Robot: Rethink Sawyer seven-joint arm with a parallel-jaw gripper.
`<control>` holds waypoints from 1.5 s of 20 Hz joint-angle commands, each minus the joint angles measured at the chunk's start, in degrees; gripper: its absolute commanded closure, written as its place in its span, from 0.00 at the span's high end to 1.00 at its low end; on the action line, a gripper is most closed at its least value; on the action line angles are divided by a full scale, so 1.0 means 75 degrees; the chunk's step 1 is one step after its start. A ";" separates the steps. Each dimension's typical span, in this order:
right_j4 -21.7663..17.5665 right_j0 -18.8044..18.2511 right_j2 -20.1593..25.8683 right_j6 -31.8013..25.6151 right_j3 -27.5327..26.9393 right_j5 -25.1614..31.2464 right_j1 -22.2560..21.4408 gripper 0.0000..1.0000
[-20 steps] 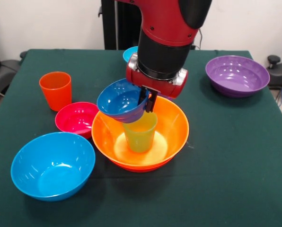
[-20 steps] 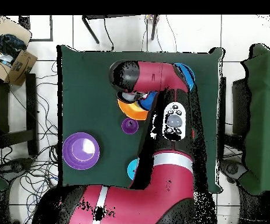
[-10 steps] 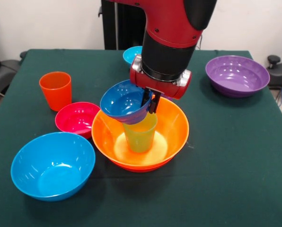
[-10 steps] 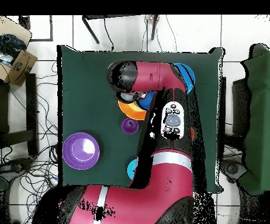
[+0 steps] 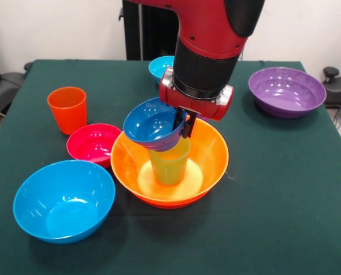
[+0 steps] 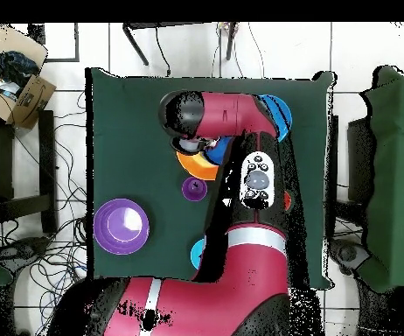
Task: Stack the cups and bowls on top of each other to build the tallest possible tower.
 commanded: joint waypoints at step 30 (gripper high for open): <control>-0.0595 0.0024 0.0827 -0.1133 0.0656 -0.0284 0.0210 0.00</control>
